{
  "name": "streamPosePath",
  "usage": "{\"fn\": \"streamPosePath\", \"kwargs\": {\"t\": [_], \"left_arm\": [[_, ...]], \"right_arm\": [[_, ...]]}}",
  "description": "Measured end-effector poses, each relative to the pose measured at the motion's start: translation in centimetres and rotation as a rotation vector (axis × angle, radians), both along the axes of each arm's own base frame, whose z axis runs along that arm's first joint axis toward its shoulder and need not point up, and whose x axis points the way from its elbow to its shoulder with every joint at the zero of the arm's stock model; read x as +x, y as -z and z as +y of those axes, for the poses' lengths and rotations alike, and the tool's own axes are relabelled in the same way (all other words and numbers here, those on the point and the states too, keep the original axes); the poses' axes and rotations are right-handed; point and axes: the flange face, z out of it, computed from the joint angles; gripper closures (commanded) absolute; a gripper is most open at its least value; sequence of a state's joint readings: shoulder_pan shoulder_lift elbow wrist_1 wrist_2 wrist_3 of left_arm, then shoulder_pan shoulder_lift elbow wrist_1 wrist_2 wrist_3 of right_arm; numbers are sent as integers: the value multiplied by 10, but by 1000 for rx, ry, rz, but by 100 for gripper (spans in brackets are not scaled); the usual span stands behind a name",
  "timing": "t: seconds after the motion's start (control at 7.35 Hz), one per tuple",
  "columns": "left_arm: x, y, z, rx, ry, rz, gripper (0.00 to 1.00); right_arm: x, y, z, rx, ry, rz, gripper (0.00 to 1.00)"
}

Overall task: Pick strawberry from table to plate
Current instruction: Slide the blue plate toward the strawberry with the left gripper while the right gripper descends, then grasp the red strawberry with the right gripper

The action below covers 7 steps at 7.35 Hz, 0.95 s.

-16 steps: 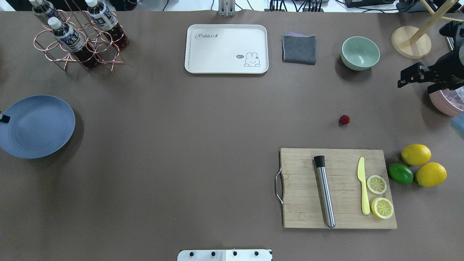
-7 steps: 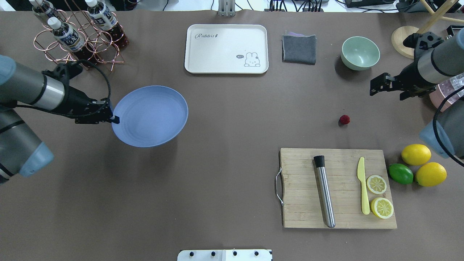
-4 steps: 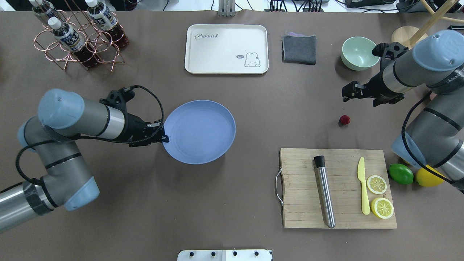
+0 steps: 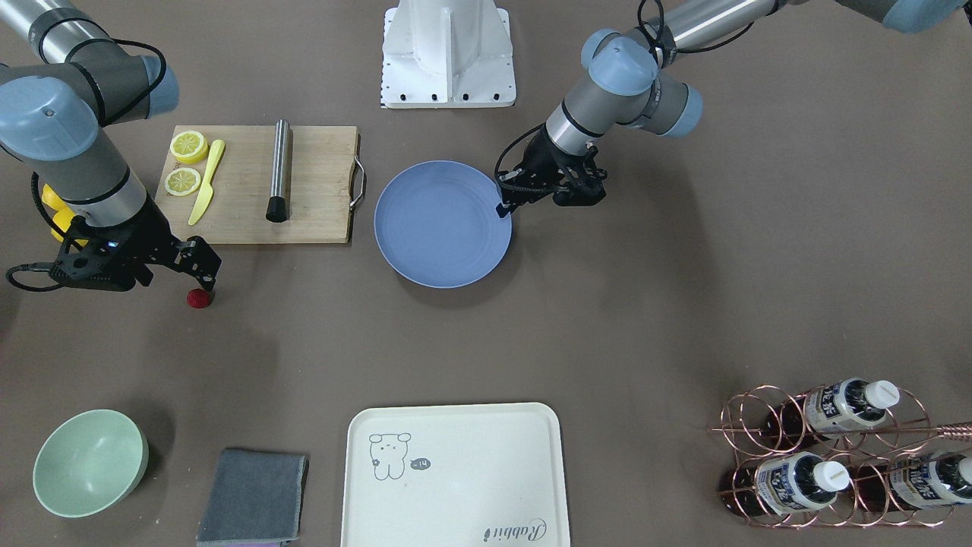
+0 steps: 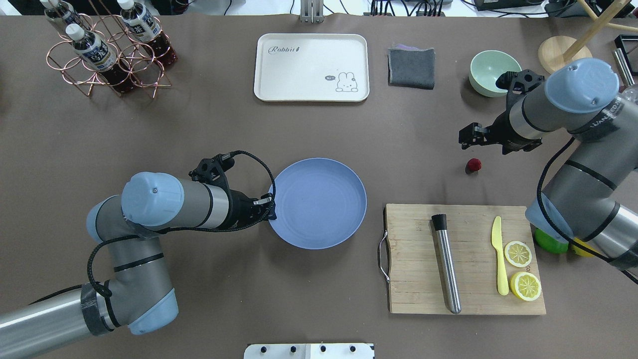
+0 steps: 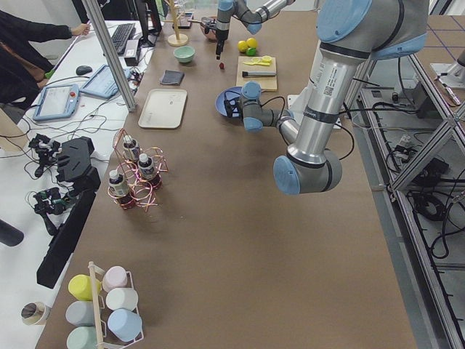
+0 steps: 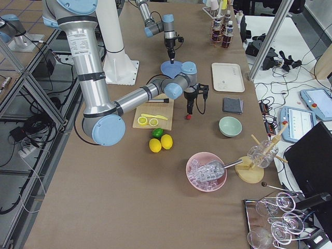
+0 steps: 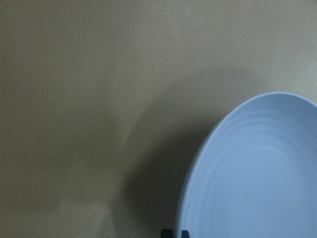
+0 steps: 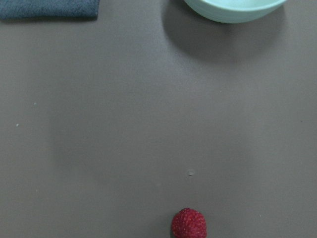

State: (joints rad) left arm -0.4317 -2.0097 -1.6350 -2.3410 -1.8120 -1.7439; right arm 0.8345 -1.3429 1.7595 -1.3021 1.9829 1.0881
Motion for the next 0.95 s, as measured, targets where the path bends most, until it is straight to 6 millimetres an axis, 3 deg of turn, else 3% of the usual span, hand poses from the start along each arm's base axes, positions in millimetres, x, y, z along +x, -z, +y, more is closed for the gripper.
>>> {"fn": "streamPosePath", "kwargs": {"t": [0.27, 0.68, 0.82, 0.95], "left_arm": [[3, 2, 3, 1, 4, 0, 100], [5, 2, 6, 2, 2, 0, 100], [5, 2, 6, 2, 2, 0, 61], [4, 1, 7, 3, 1, -1, 2]], "right_arm": [[-14, -8, 4, -7, -1, 5, 0], [-26, -41, -2, -9, 12, 7, 2], [-29, -45, -2, -12, 16, 9, 51], [-32, -46, 0, -16, 19, 9, 100]]}}
